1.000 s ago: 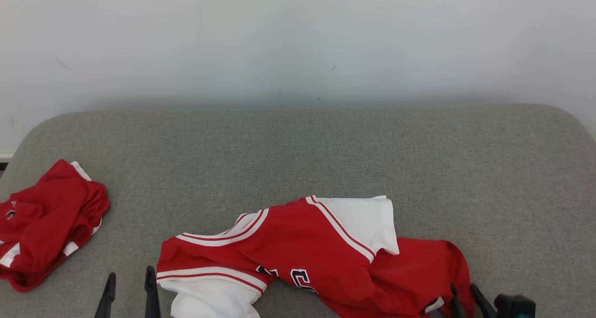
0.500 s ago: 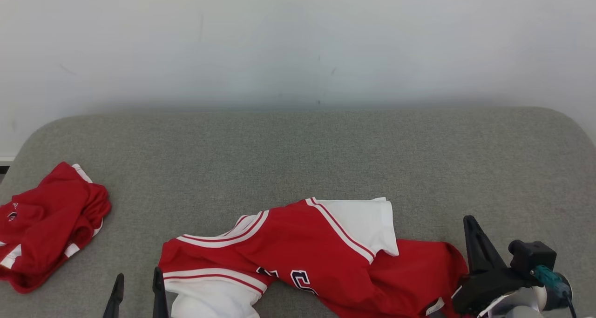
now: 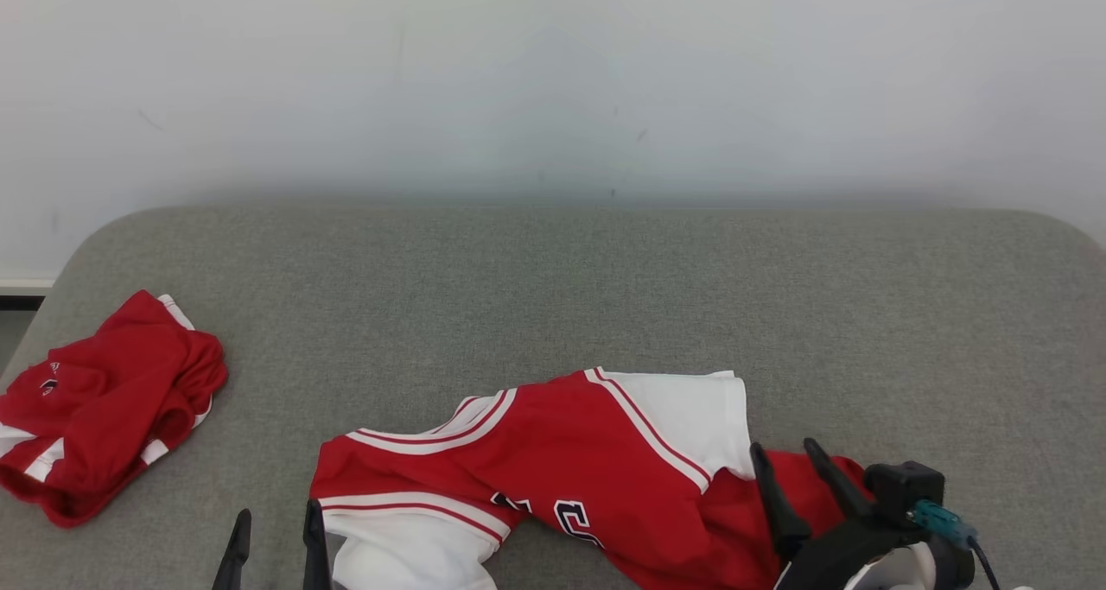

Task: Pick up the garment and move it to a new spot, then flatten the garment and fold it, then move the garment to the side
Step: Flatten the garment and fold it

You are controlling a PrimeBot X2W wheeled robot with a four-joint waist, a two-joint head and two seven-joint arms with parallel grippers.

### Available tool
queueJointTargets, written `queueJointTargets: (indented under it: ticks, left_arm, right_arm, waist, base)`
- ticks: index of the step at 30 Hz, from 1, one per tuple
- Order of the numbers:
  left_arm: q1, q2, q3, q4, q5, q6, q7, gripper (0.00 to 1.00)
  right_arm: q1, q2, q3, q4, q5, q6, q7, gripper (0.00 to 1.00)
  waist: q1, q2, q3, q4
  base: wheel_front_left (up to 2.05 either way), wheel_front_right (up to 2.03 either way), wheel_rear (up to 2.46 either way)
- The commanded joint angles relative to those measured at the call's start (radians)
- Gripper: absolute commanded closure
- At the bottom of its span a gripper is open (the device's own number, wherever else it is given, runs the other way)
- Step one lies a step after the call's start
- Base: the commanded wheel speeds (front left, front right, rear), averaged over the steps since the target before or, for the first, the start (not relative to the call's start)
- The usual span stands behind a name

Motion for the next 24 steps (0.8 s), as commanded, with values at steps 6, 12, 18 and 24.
queueJointTargets:
  ticks: [6, 12, 18, 24]
  left_arm:
    - [-0.001, -0.001, -0.006, 0.007, -0.008, -0.003, -0.003, 0.0]
    - [-0.007, -0.001, -0.006, 0.014, -0.006, -0.011, -0.003, 0.0]
    - [-0.005, -0.001, -0.01, 0.019, -0.012, -0.008, -0.003, 0.0]
    - [-0.012, -0.001, -0.014, 0.022, -0.023, -0.007, -0.003, 0.0]
  right_arm:
    - [-0.048, 0.005, 0.092, 0.068, 0.088, -0.002, 0.056, 0.0]
    - [-0.115, 0.002, 0.162, 0.163, 0.138, -0.002, 0.148, 0.0]
    - [-0.172, -0.022, 0.222, 0.195, 0.173, -0.002, 0.15, 1.0]
    - [-0.27, -0.061, 0.282, 0.207, 0.156, -0.002, 0.117, 1.0]
  waist:
    - [0.0, -0.0001, 0.008, 0.019]
    - [0.0, -0.0001, 0.009, 0.042]
    - [0.0, -0.0001, 0.009, 0.058]
    - [0.0, -0.0001, 0.015, 0.069]
  base:
    - [0.0, 0.0, 0.0]
    - [0.0, 0.0, 0.0]
    - [0.0, 0.0, 0.0]
    - [0.0, 0.0, 0.0]
